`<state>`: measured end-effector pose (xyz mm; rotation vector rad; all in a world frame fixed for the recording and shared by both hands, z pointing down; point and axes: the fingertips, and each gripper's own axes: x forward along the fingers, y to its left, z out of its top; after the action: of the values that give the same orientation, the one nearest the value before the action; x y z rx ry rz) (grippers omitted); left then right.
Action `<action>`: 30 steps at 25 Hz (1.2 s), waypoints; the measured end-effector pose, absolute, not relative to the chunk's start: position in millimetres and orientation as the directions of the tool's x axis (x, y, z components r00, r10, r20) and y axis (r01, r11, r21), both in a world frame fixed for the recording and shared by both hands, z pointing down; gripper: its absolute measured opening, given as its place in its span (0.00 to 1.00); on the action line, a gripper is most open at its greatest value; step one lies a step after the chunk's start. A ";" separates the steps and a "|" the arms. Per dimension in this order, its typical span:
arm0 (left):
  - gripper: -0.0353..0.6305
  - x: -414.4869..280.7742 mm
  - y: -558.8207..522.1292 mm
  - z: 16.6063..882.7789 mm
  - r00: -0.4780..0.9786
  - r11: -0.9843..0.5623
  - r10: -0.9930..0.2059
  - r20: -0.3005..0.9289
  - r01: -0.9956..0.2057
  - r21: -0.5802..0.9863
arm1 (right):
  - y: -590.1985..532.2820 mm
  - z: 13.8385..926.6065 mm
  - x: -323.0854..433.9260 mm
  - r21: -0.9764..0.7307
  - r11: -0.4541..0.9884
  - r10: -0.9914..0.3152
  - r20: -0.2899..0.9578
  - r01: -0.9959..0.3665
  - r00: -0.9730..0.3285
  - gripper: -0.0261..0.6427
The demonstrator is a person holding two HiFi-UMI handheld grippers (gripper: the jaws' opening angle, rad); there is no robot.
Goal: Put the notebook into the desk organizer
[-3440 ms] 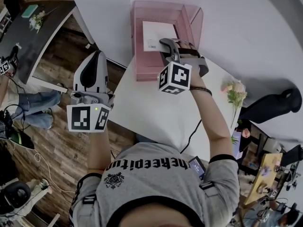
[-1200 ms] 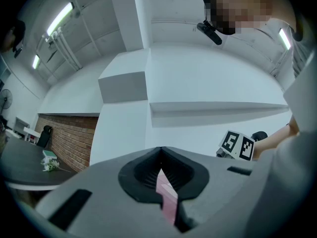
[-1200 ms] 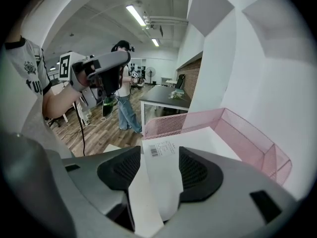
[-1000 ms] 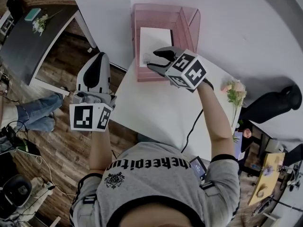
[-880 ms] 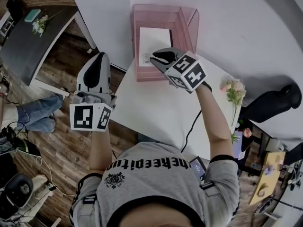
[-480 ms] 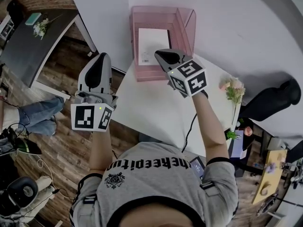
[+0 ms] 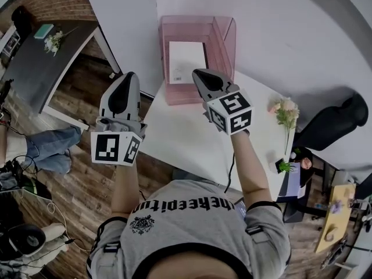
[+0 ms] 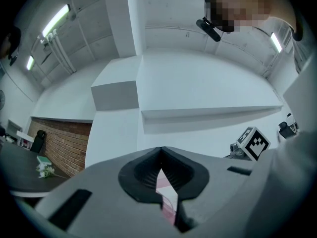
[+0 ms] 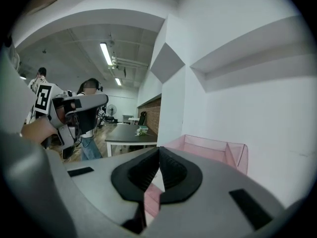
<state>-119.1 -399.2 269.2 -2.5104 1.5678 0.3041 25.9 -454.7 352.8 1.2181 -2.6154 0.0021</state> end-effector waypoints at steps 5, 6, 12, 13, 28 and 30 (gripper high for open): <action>0.06 -113.6 -385.4 268.3 0.444 -0.450 -0.856 -0.264 -0.892 -0.040 | -433.1 337.5 29.9 0.113 0.613 -0.789 0.153 -0.782 -0.595 0.04; 0.06 -111.3 -381.9 267.9 0.450 -0.456 -0.853 -0.265 -0.889 -0.042 | -428.1 333.6 31.9 0.113 0.603 -0.797 0.134 -0.790 -0.589 0.04; 0.06 -101.8 -355.3 269.6 0.475 -0.481 -0.838 -0.269 -0.875 -0.048 | -393.4 312.1 45.4 0.099 0.548 -0.836 0.031 -0.831 -0.548 0.04; 0.06 -101.1 -349.9 270.4 0.476 -0.482 -0.838 -0.267 -0.875 -0.048 | -386.4 309.0 48.2 0.089 0.542 -0.839 0.015 -0.835 -0.543 0.04; 0.06 -98.0 -277.9 257.4 0.472 -0.470 -0.832 -0.292 -0.879 -0.082 | -285.2 272.2 74.8 0.163 0.399 -0.893 -0.153 -0.902 -0.423 0.04; 0.06 -96.3 -269.5 256.6 0.473 -0.469 -0.830 -0.295 -0.879 -0.087 | -273.2 270.4 76.0 0.162 0.394 -0.892 -0.168 -0.905 -0.419 0.04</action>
<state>-96.3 -269.5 256.6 -2.4939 1.4726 0.3115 76.0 -273.2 270.4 1.7205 -2.6679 -0.3663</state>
